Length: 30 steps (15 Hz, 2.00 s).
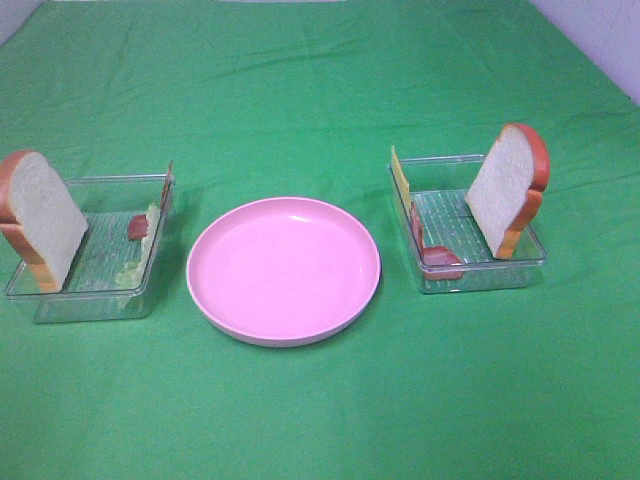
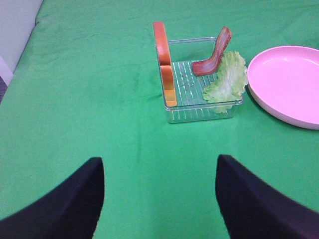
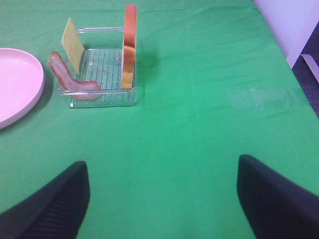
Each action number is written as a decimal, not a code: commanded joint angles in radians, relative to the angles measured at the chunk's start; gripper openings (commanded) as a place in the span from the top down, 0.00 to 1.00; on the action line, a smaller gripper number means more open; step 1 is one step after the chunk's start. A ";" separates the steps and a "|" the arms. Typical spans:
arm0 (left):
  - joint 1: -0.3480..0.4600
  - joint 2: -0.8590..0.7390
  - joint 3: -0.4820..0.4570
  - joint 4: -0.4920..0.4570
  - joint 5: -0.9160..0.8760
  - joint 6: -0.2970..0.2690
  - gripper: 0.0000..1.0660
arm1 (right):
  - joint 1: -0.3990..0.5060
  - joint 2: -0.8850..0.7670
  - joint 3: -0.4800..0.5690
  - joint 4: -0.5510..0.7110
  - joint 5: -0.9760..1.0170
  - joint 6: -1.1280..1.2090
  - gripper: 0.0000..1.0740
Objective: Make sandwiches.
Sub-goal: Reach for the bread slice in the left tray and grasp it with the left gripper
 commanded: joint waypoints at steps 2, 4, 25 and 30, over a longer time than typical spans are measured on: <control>0.001 -0.022 0.002 -0.009 -0.012 0.000 0.42 | -0.004 -0.015 0.004 -0.005 -0.011 -0.012 0.28; 0.001 -0.022 0.002 -0.009 -0.012 0.000 0.42 | -0.004 -0.015 0.004 -0.005 -0.011 -0.012 0.28; 0.001 0.054 -0.064 0.006 -0.033 -0.074 0.28 | -0.004 -0.015 0.004 -0.005 -0.011 -0.012 0.28; 0.001 0.524 -0.267 0.005 -0.038 -0.091 0.27 | -0.004 -0.015 0.004 -0.005 -0.011 -0.012 0.28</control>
